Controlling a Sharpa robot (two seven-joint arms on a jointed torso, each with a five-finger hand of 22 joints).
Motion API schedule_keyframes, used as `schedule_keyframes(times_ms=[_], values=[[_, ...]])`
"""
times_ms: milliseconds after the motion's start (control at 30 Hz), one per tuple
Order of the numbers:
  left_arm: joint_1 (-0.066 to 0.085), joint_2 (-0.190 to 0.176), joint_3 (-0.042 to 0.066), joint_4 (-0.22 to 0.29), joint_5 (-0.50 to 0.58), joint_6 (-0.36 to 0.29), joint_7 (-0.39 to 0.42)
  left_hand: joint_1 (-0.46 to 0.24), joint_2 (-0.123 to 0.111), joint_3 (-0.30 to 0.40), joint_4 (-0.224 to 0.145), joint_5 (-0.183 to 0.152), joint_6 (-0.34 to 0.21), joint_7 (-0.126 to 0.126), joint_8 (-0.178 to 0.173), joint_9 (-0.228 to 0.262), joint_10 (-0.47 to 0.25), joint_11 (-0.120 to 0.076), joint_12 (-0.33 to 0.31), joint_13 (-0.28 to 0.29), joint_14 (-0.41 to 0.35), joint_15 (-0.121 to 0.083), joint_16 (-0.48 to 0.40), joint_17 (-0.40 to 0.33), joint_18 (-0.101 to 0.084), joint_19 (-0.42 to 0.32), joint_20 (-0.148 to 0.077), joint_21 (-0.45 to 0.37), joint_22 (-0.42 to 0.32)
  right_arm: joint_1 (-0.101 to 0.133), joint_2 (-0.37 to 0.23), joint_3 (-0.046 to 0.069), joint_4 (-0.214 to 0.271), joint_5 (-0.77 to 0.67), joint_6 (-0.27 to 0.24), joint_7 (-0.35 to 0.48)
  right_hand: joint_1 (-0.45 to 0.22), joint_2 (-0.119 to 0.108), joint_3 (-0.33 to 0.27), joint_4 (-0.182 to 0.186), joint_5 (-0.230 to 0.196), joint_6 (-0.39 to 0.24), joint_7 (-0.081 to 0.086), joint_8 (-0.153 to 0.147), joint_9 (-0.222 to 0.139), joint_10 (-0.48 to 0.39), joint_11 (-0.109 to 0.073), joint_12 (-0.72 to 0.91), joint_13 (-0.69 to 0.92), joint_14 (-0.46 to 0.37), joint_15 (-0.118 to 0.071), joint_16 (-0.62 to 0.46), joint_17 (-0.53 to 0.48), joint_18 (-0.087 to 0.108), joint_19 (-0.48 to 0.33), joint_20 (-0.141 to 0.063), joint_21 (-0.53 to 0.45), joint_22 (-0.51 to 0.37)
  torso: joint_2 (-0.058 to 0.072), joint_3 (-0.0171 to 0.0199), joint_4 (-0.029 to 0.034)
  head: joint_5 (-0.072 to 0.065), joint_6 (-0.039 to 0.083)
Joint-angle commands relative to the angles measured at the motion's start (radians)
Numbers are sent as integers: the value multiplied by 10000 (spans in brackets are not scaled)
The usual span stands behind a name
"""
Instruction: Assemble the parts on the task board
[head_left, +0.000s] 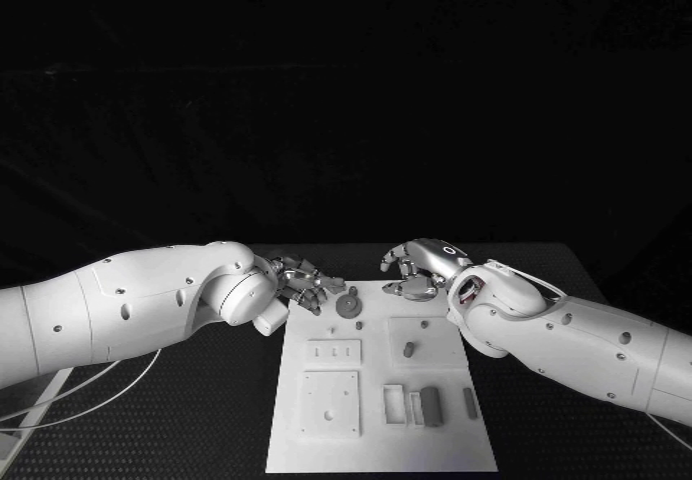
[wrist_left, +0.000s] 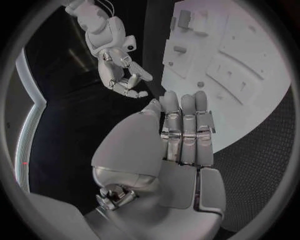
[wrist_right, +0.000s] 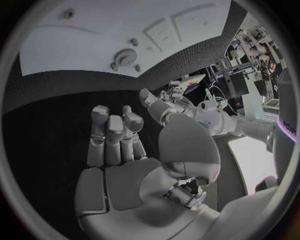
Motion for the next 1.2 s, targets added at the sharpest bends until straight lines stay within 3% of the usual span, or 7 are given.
schedule_keyframes(times_ms=[33, 233, 400, 533, 700, 967, 1200], values=[[8, 30, 8, 39, -1445, 655, -368, -294, 59, 740, -748, -16, -86, -142, 1431, 2961, -457, -222, 546, 280, -177, -13, 452, 40, -33, -107, -26, 182, 380, 14, -180, 42, 111, 386, -304, 241, 81, -37, 67, 19, 23, -30, 38, -55, -11, 24, 64, -42, -12, -26, 17, -51, -10, 146, -13, 27, -40, -12, -3, 5, -6, 10, -36], [8, 103, 7, -15, -1906, 1104, -809, -1539, -17, 1836, -1598, 2, -181, -230, 1665, 4204, -672, -323, 1389, 460, -293, -97, 1194, -180, -25, -113, -73, 404, 942, 128, -323, 115, 46, 660, -245, 226, 100, -39, 75, 4, 23, -23, 37, -52, -12, 26, 63, -45, -17, -25, 17, -54, -13, 146, -15, 29, -42, -12, 3, 9, -3, -33, -78], [10, 277, 5, -97, -2681, 1591, -1334, -4853, 117, 4177, -4300, 6, 69, -315, 1331, 5246, -783, -422, 2191, 271, -313, -229, 2019, -811, -68, 97, -158, 579, 1487, 211, -355, 202, -99, 928, -214, 260, 108, -36, 79, -1, 23, -20, 37, -50, -12, 26, 63, -47, -20, -26, 17, -56, -15, 146, -17, 31, -42, -12, -6, 10, 16, -101, -153], [11, 429, 5, -205, -3186, 2147, -1742, -5014, 143, 4320, -4461, 13, 134, -325, 1371, 5357, -699, -440, 2319, 294, -257, -240, 2121, -835, -34, 187, -216, 632, 1533, 299, -388, 228, -163, 1170, -193, 286, 122, -29, 86, -7, 23, -13, 36, -47, -12, 27, 62, -49, -24, -26, 16, -59, -17, 146, -19, 33, -44, -12, 1, 4, 5, -154, -216], [12, 518, 5, -229, -3679, 2434, -1854, -6199, 267, 5333, -5271, 11, 151, -328, 1176, 5964, -873, -444, 2695, 128, -393, -260, 2524, -1251, -87, 232, -268, 668, 1771, 333, -423, 244, -147, 1177, -177, 305, 132, -23, 90, -11, 23, -9, 35, -45, -12, 27, 61, -51, -26, -26, 16, -61, -18, 146, -20, 34, -44, -12, 1, 7, 11, -194, -260], [12, 337, -8, -295, -3632, 1819, -1509, -6370, -22, 5675, -5187, -8, 104, -233, 723, 6065, -1098, -337, 2645, -192, -651, -175, 2577, -1669, -111, 72, -203, 520, 1850, 336, -510, 246, -81, 1193, 104, 403, 156, -24, 89, -23, 22, 28, 27, -25, -7, 34, 54, -49, -31, -22, 12, -61, -20, 146, -23, 38, -42, -9, -5, 4, 32, -246, -273], [12, 266, -18, -283, -3508, 1650, -1216, -6066, -613, 5769, -5281, -8, -121, -19, -45, 5578, -1427, -103, 2115, -684, -977, 8, 2155, -2279, -140, -282, -36, 147, 1715, 336, -477, 244, -19, 1140, 728, 952, 275, -72, 100, -48, 23, 83, 12, 5, 4, 35, 42, -52, -41, -34, 1, -70, -24, 146, -50, 38, -48, -3, -12, -20, 44, -262, -272]])
